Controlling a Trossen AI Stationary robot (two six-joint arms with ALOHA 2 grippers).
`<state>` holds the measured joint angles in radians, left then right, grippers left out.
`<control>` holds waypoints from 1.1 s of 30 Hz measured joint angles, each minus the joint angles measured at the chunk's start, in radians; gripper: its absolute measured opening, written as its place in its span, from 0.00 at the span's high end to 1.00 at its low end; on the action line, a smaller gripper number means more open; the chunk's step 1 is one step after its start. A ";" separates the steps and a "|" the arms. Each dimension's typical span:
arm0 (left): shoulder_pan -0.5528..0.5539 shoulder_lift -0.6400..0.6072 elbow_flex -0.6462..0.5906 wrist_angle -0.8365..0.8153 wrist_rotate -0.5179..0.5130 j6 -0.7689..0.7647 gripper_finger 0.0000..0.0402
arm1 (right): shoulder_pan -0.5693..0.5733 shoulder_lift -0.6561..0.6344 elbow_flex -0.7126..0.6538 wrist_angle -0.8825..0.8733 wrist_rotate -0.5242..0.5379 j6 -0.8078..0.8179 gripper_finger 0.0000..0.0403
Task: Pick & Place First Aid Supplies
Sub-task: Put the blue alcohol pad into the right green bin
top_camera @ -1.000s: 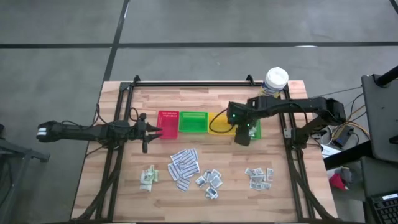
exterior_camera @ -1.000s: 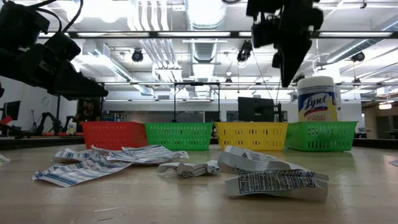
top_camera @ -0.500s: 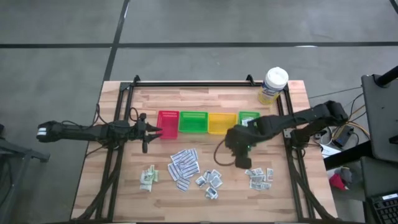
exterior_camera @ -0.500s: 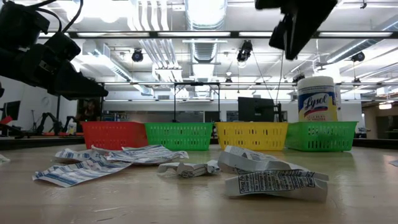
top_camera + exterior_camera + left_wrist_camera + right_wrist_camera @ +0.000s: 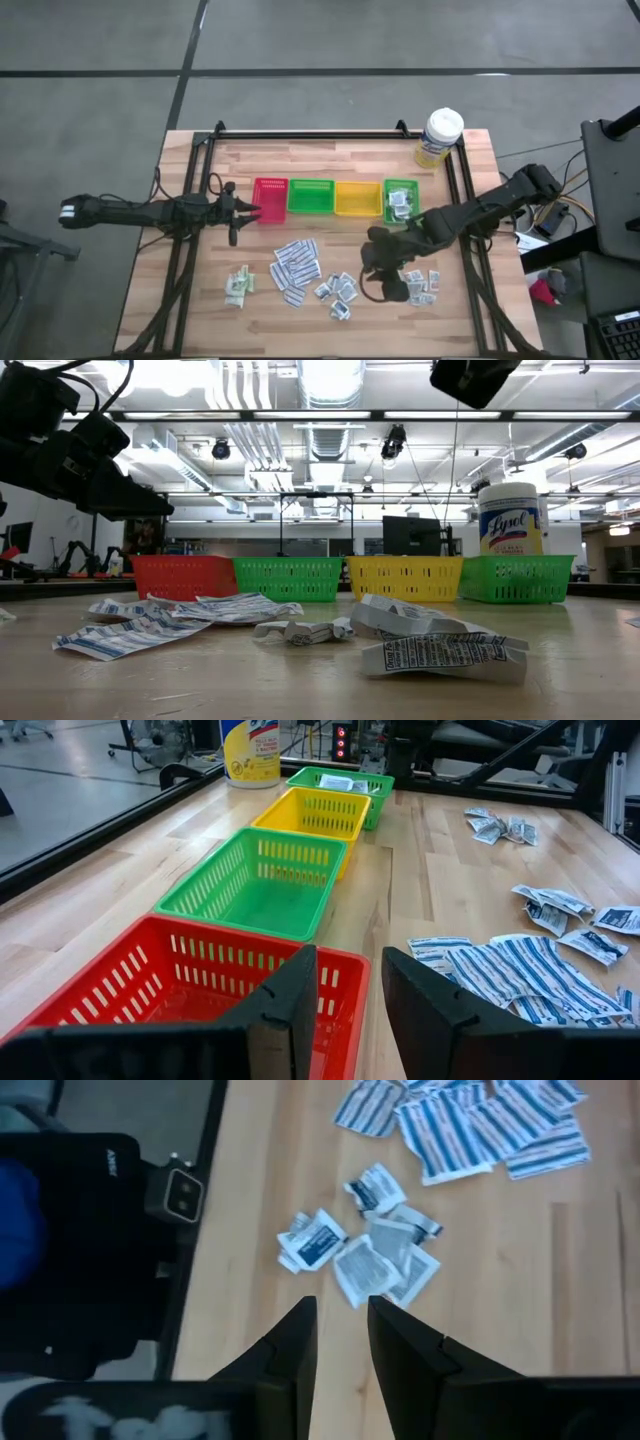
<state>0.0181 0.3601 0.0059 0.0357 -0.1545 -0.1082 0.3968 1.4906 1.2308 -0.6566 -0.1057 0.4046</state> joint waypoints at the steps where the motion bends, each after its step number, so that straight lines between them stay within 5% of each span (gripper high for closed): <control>1: 0.000 0.000 0.000 0.000 0.000 0.000 0.72 | 0.006 0.000 -0.001 0.003 0.000 0.000 0.78; 14: 0.000 0.000 0.000 0.000 0.005 0.000 0.72 | 0.012 0.017 -0.009 0.074 0.017 0.032 0.81; 33: 0.000 0.001 0.000 0.000 0.005 0.000 0.72 | -0.011 0.243 -0.010 0.118 0.030 -0.013 0.78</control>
<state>0.0181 0.3614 0.0059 0.0357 -0.1497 -0.1085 0.3855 1.7339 1.2213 -0.5385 -0.0757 0.3914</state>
